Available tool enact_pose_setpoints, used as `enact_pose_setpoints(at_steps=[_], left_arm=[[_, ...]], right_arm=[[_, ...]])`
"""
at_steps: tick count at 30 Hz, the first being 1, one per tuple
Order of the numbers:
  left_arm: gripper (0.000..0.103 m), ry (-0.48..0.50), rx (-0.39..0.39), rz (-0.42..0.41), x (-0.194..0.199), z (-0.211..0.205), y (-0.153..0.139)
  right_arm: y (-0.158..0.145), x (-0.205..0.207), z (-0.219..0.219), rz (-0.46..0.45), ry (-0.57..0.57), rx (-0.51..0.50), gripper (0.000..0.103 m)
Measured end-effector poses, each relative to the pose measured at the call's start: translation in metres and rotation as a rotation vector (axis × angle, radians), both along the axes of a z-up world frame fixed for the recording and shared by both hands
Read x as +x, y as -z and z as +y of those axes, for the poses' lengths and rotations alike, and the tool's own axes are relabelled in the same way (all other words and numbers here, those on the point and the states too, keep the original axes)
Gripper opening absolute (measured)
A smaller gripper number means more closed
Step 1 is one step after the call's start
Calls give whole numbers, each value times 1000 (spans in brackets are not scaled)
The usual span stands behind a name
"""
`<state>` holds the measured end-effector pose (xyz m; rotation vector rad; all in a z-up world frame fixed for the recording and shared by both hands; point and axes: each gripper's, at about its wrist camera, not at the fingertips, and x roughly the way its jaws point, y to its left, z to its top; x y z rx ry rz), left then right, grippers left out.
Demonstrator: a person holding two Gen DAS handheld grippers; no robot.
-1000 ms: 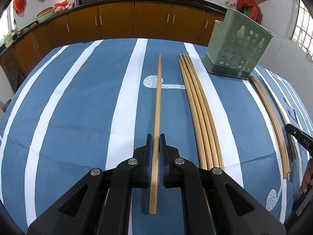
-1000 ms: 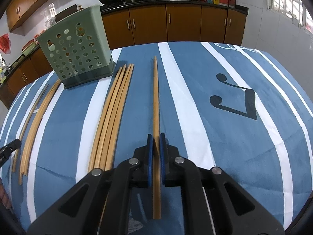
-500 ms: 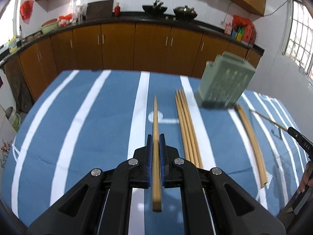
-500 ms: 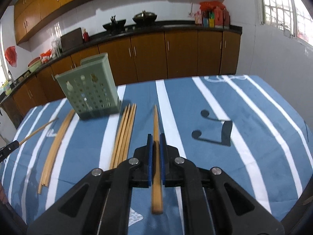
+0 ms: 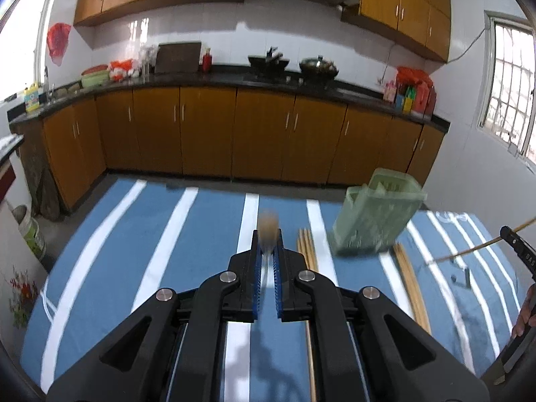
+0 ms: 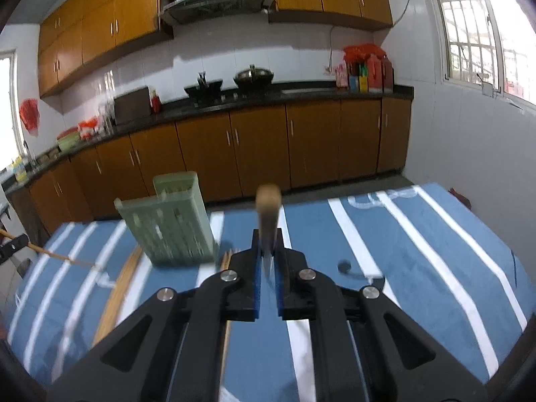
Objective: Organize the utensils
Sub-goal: 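Lift both held chopsticks upright over the green utensil holder with both tools, then lower the chopsticks into the green holder and open both tools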
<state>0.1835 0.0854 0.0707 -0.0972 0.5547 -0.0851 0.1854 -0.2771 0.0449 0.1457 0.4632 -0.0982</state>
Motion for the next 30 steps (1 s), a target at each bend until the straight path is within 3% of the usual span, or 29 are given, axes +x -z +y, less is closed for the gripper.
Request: enact_pose_setpoints(at_steps=[7, 13, 21, 26, 30], left_arm=[[7, 40, -37, -131, 14, -9, -63], [7, 38, -87, -260, 26, -27, -108], [7, 28, -155, -374, 46, -60, -125], [7, 46, -176, -377, 58, -78, -111], [7, 62, -168, -310, 75, -90, -87]], right_arm=[[-83, 15, -9, -172, -55, 76, 8], [-126, 32, 3, -266, -126, 116, 8], [-121, 59, 20, -225, -187, 109, 8], [-100, 81, 27, -154, -200, 101, 8], [-82, 94, 33, -104, -210, 101, 8]])
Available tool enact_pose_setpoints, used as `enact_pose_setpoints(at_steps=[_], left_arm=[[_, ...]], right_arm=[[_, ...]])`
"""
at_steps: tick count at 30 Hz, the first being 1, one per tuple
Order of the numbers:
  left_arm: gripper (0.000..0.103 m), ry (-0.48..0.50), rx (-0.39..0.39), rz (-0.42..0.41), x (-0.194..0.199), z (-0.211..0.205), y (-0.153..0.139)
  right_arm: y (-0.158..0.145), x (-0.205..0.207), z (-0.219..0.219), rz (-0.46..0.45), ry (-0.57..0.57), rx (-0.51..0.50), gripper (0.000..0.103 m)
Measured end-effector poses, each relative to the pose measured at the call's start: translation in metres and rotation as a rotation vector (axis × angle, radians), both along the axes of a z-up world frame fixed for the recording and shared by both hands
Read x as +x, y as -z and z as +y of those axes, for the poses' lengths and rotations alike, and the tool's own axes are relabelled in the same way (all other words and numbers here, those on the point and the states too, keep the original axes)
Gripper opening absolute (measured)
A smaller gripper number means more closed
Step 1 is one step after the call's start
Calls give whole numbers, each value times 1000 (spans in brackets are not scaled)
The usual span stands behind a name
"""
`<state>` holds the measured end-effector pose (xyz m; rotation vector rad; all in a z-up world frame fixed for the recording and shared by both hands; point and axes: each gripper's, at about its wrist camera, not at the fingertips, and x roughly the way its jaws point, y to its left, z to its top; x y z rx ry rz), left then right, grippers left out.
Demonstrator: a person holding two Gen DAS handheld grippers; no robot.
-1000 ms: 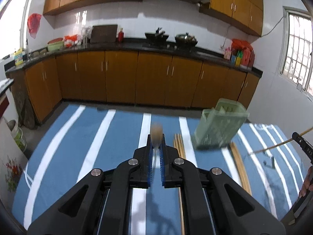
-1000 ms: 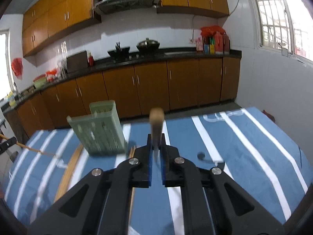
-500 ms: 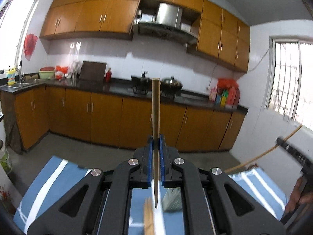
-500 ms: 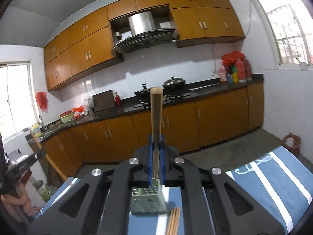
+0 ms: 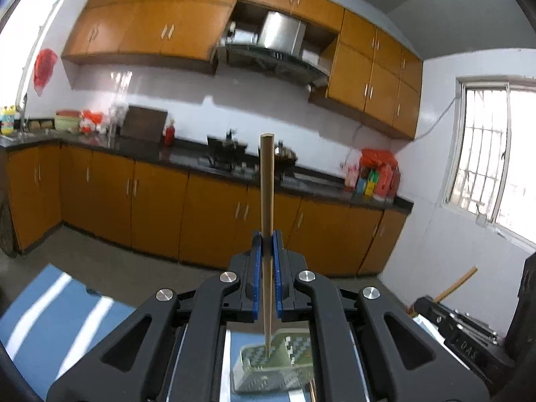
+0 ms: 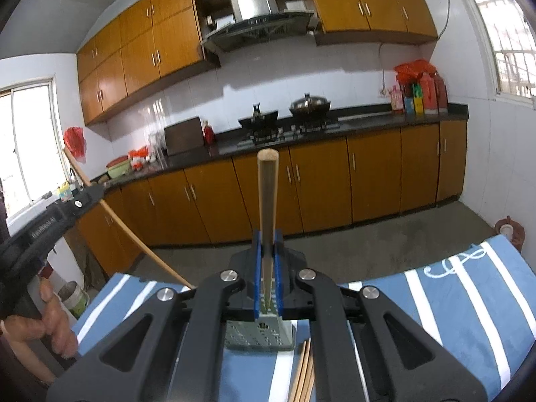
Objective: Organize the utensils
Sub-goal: 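Lower the chopsticks into the green holder and open both tools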
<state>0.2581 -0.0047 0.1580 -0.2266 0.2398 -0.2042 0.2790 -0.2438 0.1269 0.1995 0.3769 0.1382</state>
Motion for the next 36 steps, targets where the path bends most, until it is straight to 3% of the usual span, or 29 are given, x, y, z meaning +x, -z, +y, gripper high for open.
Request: enact_pose_setpoints(at_steps=[8, 13, 19, 21, 23, 26, 30, 36], left_arm=[[7, 22, 27, 130, 16, -9, 38], [8, 20, 56, 136, 12, -10, 37], [8, 15, 32, 132, 3, -5, 31], [12, 11, 19, 119, -3, 1, 27], [25, 3, 9, 108, -7, 6, 23], [27, -6, -9, 97, -18, 14, 20], [27, -6, -15, 99, -38, 26, 25], [27, -61, 104, 186, -69, 43, 68]], right_arm=[[26, 18, -2, 77, 3, 18, 11], [27, 15, -6, 73, 13, 20, 16], [16, -4, -9, 33, 28, 36, 20], [12, -15, -12, 16, 35, 43, 23], [11, -25, -16, 8, 44, 50, 23], [15, -43, -22, 8, 63, 55, 23], [40, -62, -29, 54, 95, 47, 23], [131, -64, -30, 313, 97, 43, 23]])
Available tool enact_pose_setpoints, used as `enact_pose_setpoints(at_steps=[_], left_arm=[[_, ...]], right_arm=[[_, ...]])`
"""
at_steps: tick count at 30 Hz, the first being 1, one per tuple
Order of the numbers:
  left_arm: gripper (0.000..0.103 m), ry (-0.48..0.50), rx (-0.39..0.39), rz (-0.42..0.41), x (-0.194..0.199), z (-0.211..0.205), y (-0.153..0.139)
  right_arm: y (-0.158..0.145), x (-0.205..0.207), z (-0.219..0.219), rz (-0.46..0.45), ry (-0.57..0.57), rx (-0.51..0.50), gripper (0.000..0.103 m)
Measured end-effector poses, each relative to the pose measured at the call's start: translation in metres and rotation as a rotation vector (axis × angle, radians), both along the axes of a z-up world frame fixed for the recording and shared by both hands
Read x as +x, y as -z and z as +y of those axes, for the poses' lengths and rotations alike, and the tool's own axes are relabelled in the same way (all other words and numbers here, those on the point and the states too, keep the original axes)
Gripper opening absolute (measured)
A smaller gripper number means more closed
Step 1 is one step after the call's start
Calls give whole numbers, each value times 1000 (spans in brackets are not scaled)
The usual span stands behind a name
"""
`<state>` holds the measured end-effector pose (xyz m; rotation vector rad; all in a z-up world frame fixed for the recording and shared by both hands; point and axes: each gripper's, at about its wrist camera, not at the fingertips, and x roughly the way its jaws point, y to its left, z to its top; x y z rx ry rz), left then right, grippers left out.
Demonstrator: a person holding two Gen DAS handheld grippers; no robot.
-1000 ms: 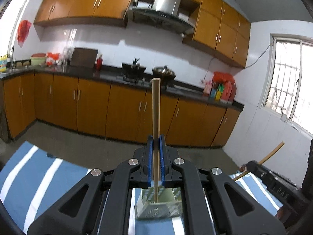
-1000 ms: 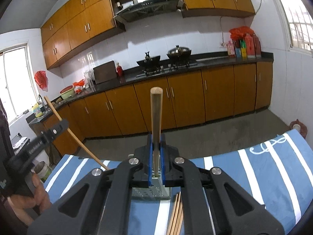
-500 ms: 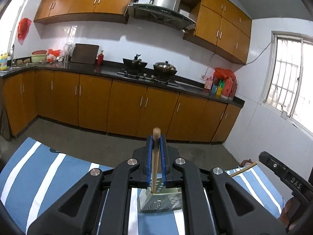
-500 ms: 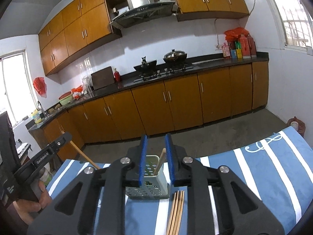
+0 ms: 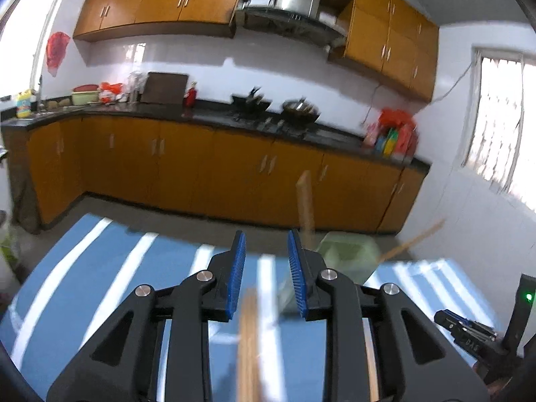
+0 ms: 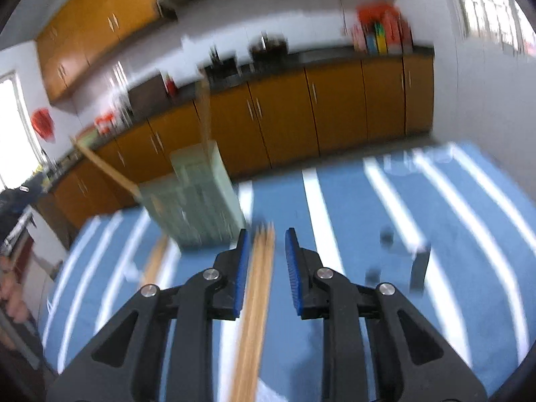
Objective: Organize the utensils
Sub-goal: 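Lower the chopsticks into the green holder and open both tools, then grasp another chopstick with the right tool while the left tool grasps one too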
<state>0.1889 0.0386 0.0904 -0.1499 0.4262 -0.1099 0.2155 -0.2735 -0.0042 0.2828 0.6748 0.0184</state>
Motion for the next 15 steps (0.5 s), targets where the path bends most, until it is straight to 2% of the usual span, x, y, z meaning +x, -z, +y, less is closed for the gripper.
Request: enact_pose_setpoints(at_steps=[4, 7, 10, 15], left_arm=[[27, -14, 77, 93, -12, 9, 43], [26, -26, 84, 176, -17, 14, 75], [27, -39, 45, 256, -19, 23, 99], [27, -48, 19, 322, -22, 28, 121]], right_arm=[[53, -2, 11, 141, -34, 42, 21], [80, -6, 21, 208, -61, 57, 20], [93, -7, 29, 243, -75, 64, 18], [95, -4, 39, 251, -88, 45, 18]])
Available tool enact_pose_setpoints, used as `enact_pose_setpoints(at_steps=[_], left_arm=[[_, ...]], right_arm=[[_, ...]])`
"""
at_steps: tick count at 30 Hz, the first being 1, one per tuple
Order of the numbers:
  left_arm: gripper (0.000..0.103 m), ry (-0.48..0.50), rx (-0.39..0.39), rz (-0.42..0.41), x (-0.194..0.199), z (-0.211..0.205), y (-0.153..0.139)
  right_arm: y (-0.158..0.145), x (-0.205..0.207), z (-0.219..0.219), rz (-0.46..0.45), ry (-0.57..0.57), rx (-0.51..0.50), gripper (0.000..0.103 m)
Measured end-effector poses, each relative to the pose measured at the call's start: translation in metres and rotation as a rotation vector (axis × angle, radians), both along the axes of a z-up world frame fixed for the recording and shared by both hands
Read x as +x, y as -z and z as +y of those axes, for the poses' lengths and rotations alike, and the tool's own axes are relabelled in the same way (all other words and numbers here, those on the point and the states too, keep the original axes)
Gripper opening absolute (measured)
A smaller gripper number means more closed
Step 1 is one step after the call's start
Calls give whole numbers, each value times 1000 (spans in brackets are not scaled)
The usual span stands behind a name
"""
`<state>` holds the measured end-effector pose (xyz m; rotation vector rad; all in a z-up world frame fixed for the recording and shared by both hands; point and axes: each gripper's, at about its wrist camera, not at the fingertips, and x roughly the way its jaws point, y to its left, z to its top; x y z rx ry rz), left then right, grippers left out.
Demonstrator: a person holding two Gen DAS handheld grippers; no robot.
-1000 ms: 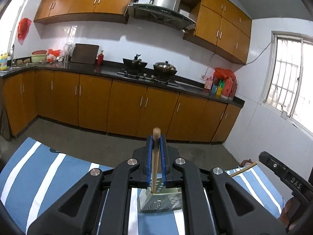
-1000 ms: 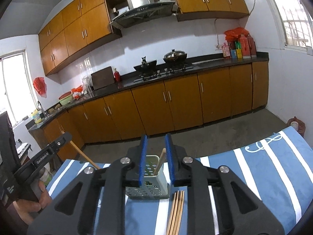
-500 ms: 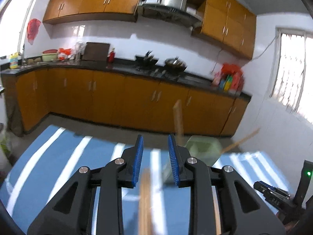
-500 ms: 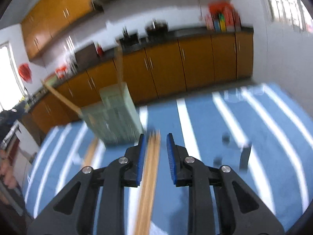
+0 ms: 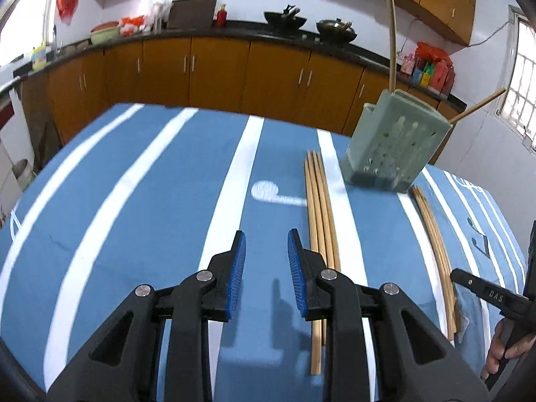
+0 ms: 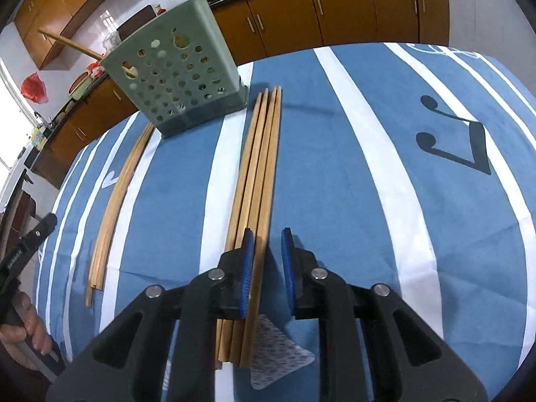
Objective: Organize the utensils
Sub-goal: 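Grasp another chopstick with the right tool while the left tool grasps one too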
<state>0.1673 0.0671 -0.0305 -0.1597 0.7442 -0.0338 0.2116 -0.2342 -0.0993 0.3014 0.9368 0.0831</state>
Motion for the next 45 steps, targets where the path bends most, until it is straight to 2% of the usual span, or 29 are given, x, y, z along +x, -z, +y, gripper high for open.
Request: enact_pose_setpoints(at_steps=[5, 8, 10, 15, 19, 28, 32, 40, 43, 45], left_arm=[[27, 13, -6, 22, 0, -4, 8], [26, 25, -9, 32, 2, -8, 11], [26, 33, -13, 40, 2, -10, 13], [26, 59, -29, 66, 2, -14, 20], [26, 96, -46, 88, 3, -20, 25], [17, 148, -13, 140, 7, -35, 38], [17, 167, 4, 144, 6, -39, 40], [16, 169, 58, 146, 9, -44, 41], [7, 149, 75, 146, 12, -44, 42], [7, 130, 64, 149, 17, -39, 41]], right_arm=[[-1, 3, 1, -9, -7, -27, 18], [-2, 2, 4, -18, -9, -99, 16], [-1, 4, 3, -10, 11, -138, 8], [-1, 6, -2, -13, 44, -181, 8], [0, 4, -9, -17, 66, -165, 8], [-1, 5, -8, -19, 64, -169, 8], [-1, 4, -8, -19, 64, -168, 8], [0, 3, -7, -21, 63, -164, 8], [0, 2, -6, -24, 60, -171, 8], [0, 2, -7, -26, 59, -165, 8]])
